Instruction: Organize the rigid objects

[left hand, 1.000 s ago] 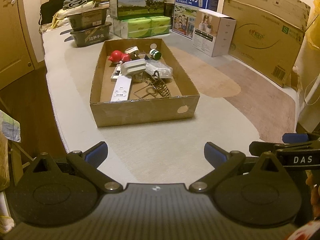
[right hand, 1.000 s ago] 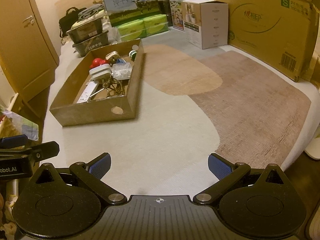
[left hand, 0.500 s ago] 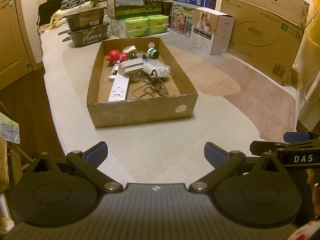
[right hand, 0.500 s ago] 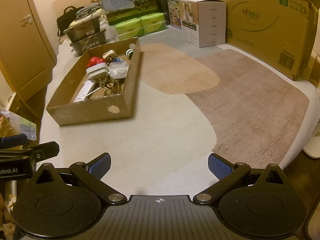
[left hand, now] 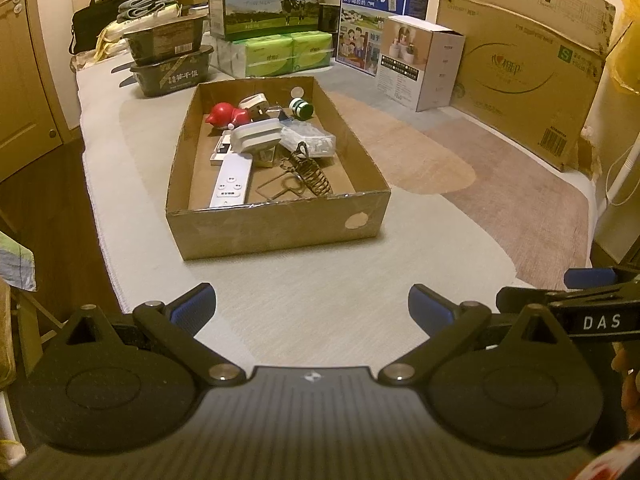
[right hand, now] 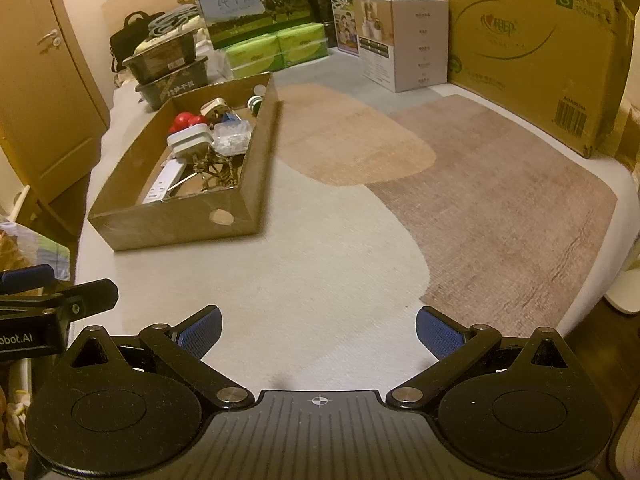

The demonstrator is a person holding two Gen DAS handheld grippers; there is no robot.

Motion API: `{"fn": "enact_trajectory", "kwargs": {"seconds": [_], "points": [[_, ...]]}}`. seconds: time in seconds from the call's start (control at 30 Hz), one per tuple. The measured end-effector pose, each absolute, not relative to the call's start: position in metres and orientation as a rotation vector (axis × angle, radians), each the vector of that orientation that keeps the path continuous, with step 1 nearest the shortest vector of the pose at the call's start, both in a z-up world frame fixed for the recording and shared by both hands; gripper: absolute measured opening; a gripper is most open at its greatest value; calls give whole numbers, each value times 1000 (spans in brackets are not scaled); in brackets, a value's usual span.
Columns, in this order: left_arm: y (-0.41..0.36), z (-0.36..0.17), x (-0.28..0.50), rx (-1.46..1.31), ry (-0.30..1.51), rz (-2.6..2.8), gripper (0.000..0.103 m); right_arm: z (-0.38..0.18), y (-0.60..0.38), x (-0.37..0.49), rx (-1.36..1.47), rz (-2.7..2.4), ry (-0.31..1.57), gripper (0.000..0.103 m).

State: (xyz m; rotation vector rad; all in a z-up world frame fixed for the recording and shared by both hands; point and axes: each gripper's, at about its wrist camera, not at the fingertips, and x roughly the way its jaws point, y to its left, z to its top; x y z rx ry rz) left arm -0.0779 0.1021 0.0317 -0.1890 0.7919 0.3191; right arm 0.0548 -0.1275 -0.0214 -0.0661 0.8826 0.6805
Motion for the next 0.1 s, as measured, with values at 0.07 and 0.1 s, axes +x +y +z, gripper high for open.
{"fn": "enact_trajectory", "kwargs": {"seconds": [0.07, 0.1], "points": [[102, 31, -77, -193, 789, 319, 102, -23, -128, 55, -66, 679, 885, 102], [102, 31, -77, -194, 790, 319, 102, -23, -129, 56, -65, 678, 886, 102]]}}
